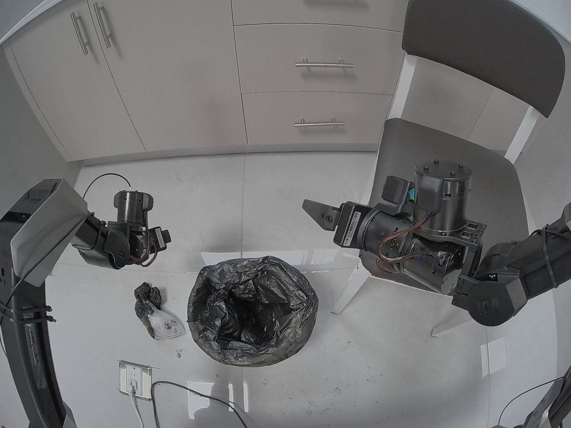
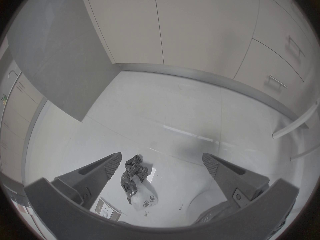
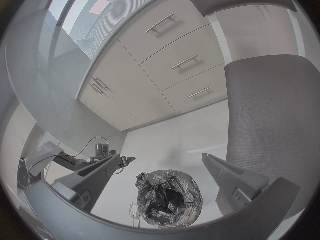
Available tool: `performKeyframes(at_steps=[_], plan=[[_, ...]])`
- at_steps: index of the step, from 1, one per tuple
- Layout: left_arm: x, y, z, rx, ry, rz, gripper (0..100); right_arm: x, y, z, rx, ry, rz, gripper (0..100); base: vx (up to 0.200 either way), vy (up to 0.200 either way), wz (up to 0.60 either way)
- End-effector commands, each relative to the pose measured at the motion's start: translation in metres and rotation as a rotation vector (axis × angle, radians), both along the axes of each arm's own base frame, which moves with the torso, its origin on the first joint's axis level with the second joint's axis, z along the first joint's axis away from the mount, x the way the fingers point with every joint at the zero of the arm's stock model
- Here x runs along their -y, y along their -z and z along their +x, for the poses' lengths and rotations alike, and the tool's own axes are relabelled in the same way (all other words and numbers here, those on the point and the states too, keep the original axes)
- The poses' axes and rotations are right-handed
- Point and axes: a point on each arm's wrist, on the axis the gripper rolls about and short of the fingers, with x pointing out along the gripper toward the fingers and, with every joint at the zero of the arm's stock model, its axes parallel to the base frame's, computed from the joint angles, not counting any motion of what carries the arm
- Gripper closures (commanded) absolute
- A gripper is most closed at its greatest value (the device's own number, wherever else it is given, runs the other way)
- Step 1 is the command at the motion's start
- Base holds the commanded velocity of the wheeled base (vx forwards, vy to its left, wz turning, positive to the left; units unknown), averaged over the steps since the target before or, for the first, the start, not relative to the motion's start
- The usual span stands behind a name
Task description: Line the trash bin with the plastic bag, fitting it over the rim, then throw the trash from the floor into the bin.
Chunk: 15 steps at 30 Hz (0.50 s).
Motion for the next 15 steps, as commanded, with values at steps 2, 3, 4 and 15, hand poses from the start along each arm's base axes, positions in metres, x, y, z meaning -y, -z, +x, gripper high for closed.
performKeyframes(at_steps=[2, 3, 4, 15], plan=[[-0.025, 0.019, 0.025, -0.022, -0.041, -0.022, 0, 0.0, 0.003, 0.001, -0.003, 0.0, -0.003, 0, 0.0, 0.0, 0.0], [-0.026, 0.019, 0.026, -0.023, -0.043, -0.023, 0, 0.0, 0.004, 0.001, -0.005, 0.002, -0.005, 0, 0.0, 0.0, 0.0], [-0.031, 0.018, 0.03, -0.023, -0.046, -0.029, 0, 0.0, 0.005, 0.002, -0.009, 0.002, -0.008, 0, 0.0, 0.0, 0.0], [-0.059, 0.015, 0.055, 0.007, -0.079, -0.057, 0, -0.004, 0.015, 0.006, -0.027, 0.001, -0.027, 0, 0.0, 0.0, 0.0]])
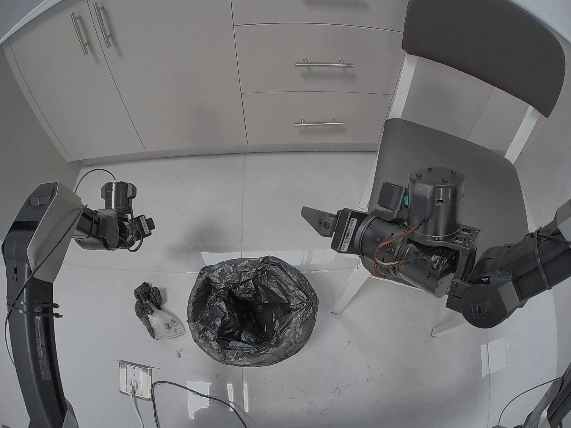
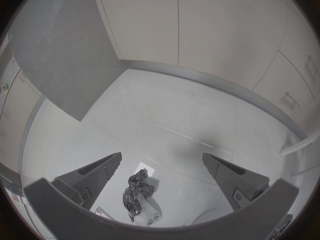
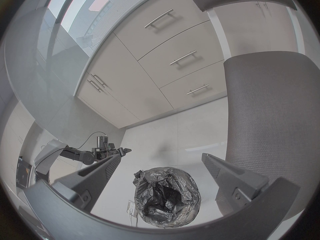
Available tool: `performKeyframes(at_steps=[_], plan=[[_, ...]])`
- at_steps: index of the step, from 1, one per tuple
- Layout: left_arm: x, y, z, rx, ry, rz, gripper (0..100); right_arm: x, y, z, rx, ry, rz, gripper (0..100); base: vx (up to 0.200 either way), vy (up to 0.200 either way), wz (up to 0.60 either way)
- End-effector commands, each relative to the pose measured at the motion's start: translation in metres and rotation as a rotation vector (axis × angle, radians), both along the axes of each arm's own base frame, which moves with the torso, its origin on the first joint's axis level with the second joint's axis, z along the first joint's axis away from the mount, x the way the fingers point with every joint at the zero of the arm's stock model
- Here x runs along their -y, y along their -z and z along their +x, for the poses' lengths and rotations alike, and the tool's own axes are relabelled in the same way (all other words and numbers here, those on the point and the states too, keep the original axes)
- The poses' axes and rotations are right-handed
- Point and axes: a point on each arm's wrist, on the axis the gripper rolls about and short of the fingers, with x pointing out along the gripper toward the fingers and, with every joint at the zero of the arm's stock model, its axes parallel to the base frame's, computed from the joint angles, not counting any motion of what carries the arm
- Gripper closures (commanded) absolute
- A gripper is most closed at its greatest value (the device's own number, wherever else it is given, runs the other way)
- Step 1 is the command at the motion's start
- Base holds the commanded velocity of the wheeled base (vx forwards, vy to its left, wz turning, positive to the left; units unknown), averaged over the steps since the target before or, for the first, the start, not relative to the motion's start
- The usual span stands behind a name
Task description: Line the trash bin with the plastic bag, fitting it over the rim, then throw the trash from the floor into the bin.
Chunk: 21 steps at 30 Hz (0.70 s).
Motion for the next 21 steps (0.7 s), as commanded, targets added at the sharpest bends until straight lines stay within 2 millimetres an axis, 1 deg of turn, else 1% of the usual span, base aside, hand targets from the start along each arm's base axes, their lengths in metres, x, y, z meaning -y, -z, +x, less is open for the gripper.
performKeyframes(at_steps=[1, 4, 6, 7, 10, 18, 19, 21], plan=[[-0.009, 0.01, 0.01, -0.011, -0.025, -0.015, 0, -0.003, 0.006, 0.001, -0.013, -0.004, -0.011, 0, 0.0, 0.0, 0.0], [-0.009, 0.01, 0.019, -0.019, -0.054, -0.051, 0, -0.004, 0.007, 0.001, -0.014, -0.007, -0.012, 0, 0.0, 0.0, 0.0], [-0.01, 0.009, 0.02, -0.02, -0.057, -0.058, 0, -0.004, 0.007, 0.001, -0.014, -0.007, -0.012, 0, 0.0, 0.0, 0.0], [-0.009, 0.008, 0.025, -0.042, -0.083, -0.091, 0, -0.004, 0.009, 0.002, -0.019, -0.006, -0.015, 0, 0.0, 0.0, 0.0], [-0.009, 0.007, 0.031, -0.042, -0.101, -0.117, 0, -0.005, 0.011, 0.002, -0.024, -0.006, -0.019, 0, 0.0, 0.0, 0.0], [-0.01, 0.006, 0.041, -0.039, -0.074, -0.152, 0, -0.005, 0.012, 0.002, -0.025, -0.006, -0.02, 0, 0.0, 0.0, 0.0], [-0.01, 0.007, 0.042, -0.042, -0.075, -0.152, 0, -0.005, 0.012, 0.003, -0.026, -0.006, -0.021, 0, 0.0, 0.0, 0.0], [-0.012, 0.016, 0.041, -0.079, -0.085, -0.156, 0, -0.005, 0.013, 0.002, -0.027, -0.006, -0.022, 0, 0.0, 0.0, 0.0]])
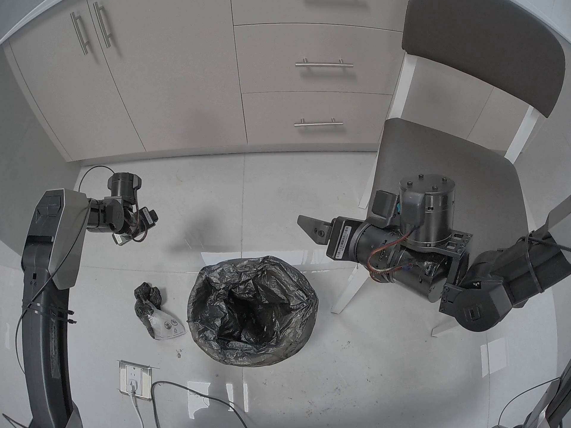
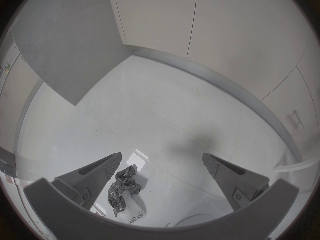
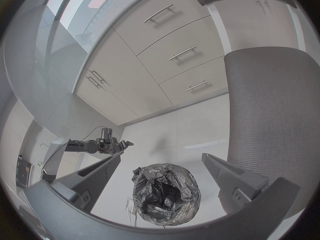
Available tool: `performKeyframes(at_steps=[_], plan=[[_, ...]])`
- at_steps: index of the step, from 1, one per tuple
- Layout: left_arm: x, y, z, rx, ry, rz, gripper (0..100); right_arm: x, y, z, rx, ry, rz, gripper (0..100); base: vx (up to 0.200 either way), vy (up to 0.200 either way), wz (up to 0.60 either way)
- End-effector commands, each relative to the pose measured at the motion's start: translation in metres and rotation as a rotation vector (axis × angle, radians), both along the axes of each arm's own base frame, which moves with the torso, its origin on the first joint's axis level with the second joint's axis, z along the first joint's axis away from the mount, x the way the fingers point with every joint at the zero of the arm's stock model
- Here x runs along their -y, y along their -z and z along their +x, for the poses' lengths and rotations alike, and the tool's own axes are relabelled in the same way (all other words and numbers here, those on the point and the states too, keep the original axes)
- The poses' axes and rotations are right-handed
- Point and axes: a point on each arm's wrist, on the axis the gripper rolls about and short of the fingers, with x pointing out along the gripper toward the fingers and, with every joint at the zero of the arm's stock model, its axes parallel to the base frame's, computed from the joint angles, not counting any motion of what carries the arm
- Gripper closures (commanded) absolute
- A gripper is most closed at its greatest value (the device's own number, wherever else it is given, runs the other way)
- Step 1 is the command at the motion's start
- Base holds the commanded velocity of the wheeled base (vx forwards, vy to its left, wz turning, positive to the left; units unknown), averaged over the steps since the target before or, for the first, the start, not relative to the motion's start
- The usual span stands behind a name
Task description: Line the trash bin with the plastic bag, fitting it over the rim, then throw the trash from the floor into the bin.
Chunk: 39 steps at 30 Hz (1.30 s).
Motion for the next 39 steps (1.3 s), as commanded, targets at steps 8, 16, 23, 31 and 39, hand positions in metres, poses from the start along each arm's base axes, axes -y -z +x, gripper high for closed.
performKeyframes(at_steps=[8, 16, 23, 31, 39], plan=[[-0.014, 0.029, 0.0, -0.093, -0.039, -0.022, 0, -0.001, 0.007, 0.005, -0.015, 0.006, -0.011, 0, 0.0, 0.0, 0.0], [-0.017, 0.035, -0.001, -0.107, -0.054, -0.031, 0, -0.001, 0.007, 0.004, -0.011, 0.006, -0.008, 0, 0.0, 0.0, 0.0], [-0.024, 0.053, -0.011, -0.235, -0.092, -0.063, 0, -0.001, 0.007, 0.004, -0.012, 0.006, -0.007, 0, 0.0, 0.0, 0.0], [-0.028, 0.075, -0.014, -0.295, -0.097, -0.065, 0, 0.0, 0.007, 0.006, -0.014, 0.014, -0.007, 0, 0.0, 0.0, 0.0], [-0.032, 0.094, -0.017, -0.334, -0.102, -0.066, 0, 0.0, 0.009, 0.007, -0.016, 0.016, -0.008, 0, 0.0, 0.0, 0.0]])
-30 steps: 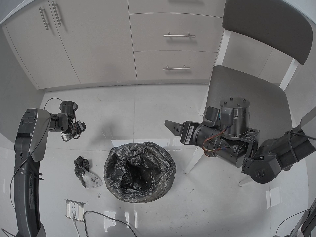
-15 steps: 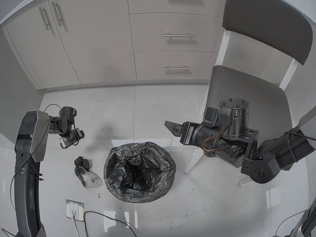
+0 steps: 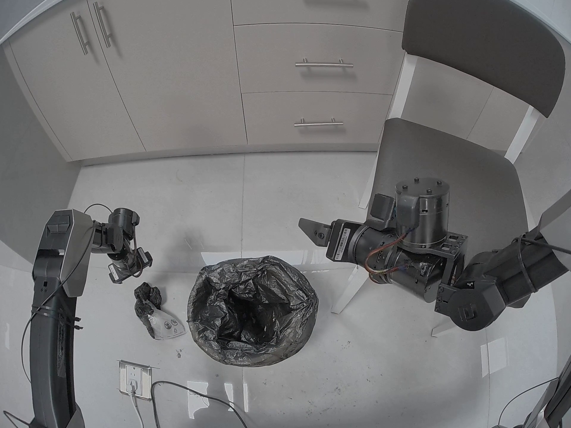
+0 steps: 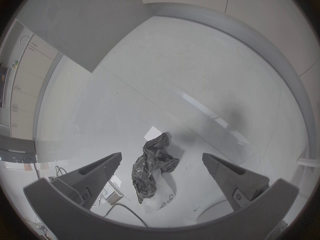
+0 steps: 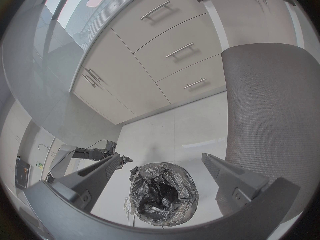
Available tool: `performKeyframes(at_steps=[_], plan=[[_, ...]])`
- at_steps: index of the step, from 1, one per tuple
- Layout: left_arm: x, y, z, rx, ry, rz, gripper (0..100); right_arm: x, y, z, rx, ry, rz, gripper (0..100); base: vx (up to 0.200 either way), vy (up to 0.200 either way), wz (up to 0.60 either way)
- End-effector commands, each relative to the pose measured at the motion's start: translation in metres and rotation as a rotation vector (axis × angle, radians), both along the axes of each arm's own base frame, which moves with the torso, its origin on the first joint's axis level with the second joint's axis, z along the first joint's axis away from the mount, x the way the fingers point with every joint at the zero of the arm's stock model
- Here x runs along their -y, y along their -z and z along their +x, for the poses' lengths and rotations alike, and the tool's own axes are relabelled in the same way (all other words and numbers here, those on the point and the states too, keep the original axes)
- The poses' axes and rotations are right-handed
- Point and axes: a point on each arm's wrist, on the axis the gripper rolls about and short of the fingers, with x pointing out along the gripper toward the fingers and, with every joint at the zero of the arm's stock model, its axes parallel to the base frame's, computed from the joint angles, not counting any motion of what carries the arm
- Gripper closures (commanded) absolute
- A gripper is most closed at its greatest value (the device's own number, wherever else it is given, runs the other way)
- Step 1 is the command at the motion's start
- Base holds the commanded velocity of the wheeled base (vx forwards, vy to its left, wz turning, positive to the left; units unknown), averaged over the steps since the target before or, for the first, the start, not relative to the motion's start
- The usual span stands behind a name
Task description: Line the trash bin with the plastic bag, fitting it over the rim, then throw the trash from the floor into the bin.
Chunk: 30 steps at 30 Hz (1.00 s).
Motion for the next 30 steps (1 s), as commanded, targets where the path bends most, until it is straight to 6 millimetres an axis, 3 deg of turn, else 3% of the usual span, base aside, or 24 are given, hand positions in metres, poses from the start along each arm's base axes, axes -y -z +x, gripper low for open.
performKeyframes(at_steps=[1, 7, 21, 30], plan=[[-0.004, 0.017, -0.002, -0.034, -0.007, -0.002, 0, 0.0, 0.001, 0.001, -0.002, 0.003, -0.002, 0, 0.0, 0.0, 0.0], [-0.005, 0.033, -0.005, -0.066, -0.009, -0.005, 0, 0.0, 0.002, 0.002, -0.005, 0.004, -0.004, 0, 0.0, 0.0, 0.0], [-0.006, 0.047, -0.007, -0.093, 0.0, 0.001, 0, 0.001, 0.005, 0.004, -0.009, 0.006, -0.005, 0, 0.0, 0.0, 0.0], [-0.009, 0.074, -0.013, -0.163, 0.025, 0.014, 0, -0.001, 0.01, 0.005, -0.021, 0.006, -0.015, 0, 0.0, 0.0, 0.0]])
